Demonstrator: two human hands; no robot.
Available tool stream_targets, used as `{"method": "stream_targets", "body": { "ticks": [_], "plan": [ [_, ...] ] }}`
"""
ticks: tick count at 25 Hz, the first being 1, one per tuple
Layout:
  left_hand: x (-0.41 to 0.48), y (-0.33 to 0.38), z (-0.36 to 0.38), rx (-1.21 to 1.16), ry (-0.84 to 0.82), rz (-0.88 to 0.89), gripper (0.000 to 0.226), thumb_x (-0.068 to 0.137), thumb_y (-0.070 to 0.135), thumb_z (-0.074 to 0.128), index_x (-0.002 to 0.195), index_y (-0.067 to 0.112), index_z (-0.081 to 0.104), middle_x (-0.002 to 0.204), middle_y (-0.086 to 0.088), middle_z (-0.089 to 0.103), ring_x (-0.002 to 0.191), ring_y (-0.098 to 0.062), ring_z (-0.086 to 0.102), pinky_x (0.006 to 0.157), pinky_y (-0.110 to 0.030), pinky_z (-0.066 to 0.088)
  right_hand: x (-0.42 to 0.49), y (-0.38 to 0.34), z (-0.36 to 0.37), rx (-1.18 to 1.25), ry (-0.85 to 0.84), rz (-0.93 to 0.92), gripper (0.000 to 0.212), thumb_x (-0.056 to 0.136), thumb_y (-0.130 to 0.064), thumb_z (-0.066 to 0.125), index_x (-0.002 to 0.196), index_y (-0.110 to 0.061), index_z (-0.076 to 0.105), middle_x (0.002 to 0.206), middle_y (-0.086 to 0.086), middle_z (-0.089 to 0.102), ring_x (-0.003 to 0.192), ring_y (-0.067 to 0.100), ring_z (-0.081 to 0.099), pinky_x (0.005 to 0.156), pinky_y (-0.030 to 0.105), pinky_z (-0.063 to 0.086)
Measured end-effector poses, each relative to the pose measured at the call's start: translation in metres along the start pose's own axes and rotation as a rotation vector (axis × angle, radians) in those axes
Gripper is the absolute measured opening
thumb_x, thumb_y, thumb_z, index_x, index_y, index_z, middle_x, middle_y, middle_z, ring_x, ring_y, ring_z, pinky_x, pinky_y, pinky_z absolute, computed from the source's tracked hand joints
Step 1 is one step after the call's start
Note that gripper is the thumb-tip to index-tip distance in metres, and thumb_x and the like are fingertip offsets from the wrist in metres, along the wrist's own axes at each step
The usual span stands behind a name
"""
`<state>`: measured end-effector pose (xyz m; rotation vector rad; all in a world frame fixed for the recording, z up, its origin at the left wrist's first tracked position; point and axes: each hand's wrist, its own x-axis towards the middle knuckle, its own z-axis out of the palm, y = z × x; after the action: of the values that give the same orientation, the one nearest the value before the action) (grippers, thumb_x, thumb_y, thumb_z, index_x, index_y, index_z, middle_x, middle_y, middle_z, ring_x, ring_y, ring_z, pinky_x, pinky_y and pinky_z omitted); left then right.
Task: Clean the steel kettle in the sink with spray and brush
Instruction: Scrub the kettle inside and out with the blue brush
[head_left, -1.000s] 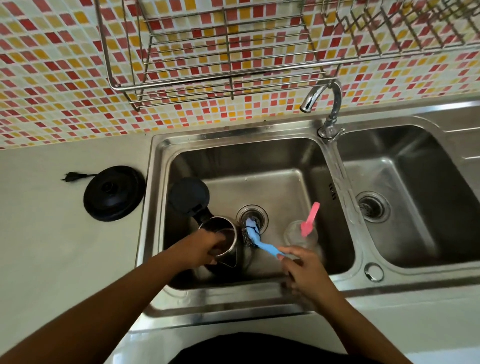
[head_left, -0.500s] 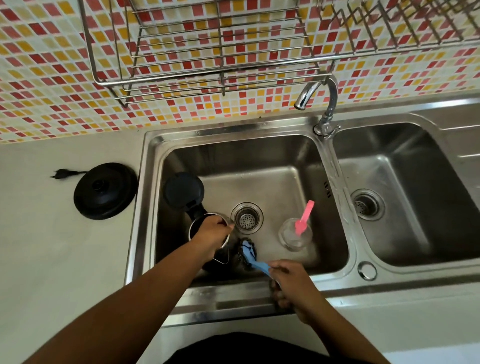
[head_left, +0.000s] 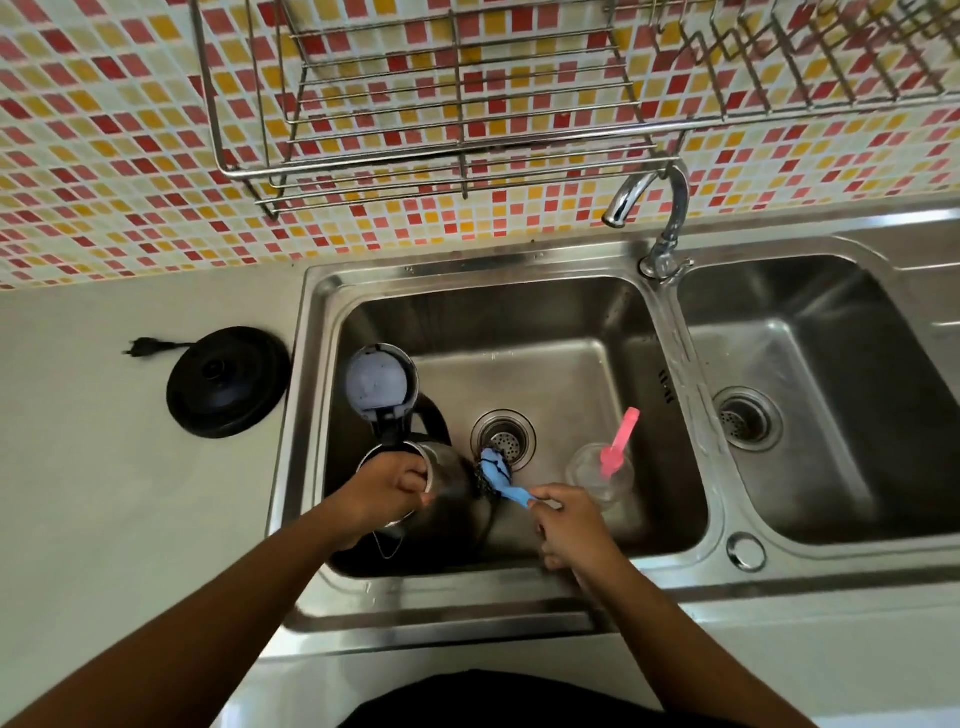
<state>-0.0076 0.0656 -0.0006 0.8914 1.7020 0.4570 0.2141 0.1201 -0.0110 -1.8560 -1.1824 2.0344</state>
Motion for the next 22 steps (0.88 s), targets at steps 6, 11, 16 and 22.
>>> {"method": "stream_targets", "body": {
  "ticks": [6,11,16,22],
  "plan": [
    [-0.031,-0.029,-0.021,-0.141,-0.024,0.028,0.019,0.081,-0.004,0.067,0.096,-0.006,0.057,0.071,-0.011,0.061,0.074,-0.02,0.059,0.069,-0.021,0.047,-0.026,-0.017,0.024,-0.196,-0.161,-0.332,0.024,0.096,-0.015,0.053,0.115,-0.027,0.063,0.062,-0.007,0.048,0.031,0.0,0.043,0.034,0.016,0.035],
    [-0.046,-0.04,-0.023,-0.187,0.049,0.059,0.026,0.082,-0.002,0.065,0.105,-0.007,0.056,0.077,-0.016,0.066,0.083,-0.026,0.063,0.076,-0.03,0.046,-0.012,-0.001,0.017,-0.465,0.017,-0.437,0.029,0.093,-0.013,0.057,0.121,-0.015,0.064,0.096,-0.008,0.067,0.086,0.002,0.065,0.069,0.007,0.041],
    [-0.042,-0.042,-0.02,-0.181,0.077,0.062,0.018,0.084,-0.005,0.064,0.1,-0.007,0.056,0.074,-0.013,0.066,0.076,-0.022,0.058,0.071,-0.029,0.044,-0.032,-0.009,0.039,-0.529,-0.034,-0.643,0.034,0.093,-0.016,0.057,0.127,-0.017,0.062,0.112,0.002,0.069,0.095,0.007,0.065,0.078,0.0,0.04],
    [-0.047,-0.034,-0.016,-0.185,0.112,0.057,0.016,0.085,-0.002,0.065,0.1,0.002,0.062,0.071,-0.011,0.072,0.069,-0.011,0.064,0.063,-0.019,0.046,-0.013,0.008,0.01,-0.615,0.045,-0.585,0.031,0.091,-0.01,0.059,0.122,-0.012,0.065,0.113,0.004,0.071,0.1,0.011,0.066,0.092,0.019,0.047]
  ]
}}
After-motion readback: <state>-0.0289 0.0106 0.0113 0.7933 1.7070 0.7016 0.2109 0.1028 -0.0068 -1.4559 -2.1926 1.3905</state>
